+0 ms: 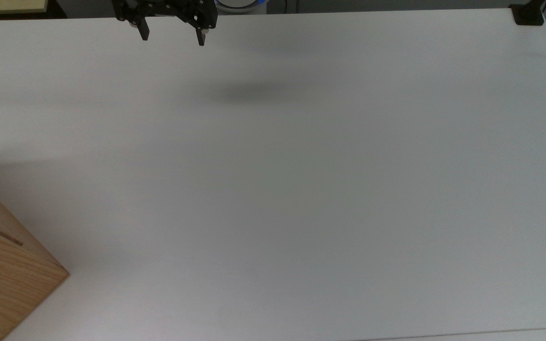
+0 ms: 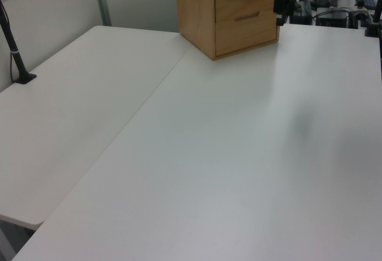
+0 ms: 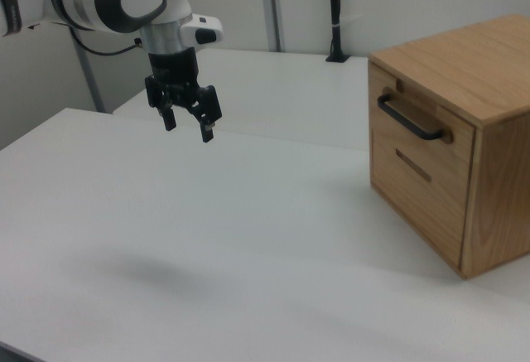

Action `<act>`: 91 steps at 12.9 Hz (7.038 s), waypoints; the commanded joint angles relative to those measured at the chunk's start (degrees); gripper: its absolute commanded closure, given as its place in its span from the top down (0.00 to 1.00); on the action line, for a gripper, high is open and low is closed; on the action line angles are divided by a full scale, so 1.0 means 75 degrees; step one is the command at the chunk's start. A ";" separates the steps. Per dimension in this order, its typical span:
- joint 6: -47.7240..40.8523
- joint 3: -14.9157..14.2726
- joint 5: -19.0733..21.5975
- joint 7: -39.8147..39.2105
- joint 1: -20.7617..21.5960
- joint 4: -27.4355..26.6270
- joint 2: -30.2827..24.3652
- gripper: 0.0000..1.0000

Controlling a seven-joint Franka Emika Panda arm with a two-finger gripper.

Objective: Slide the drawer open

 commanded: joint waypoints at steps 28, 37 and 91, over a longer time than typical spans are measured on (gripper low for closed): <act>0.1204 -0.0941 0.0179 0.2472 0.0002 0.0178 0.0436 1.00; 0.2106 -0.1562 0.0132 -0.4545 -0.0396 0.0517 0.0788 1.00; 0.7649 -0.1727 -0.4895 -0.5664 -0.1029 -0.0008 0.1845 0.07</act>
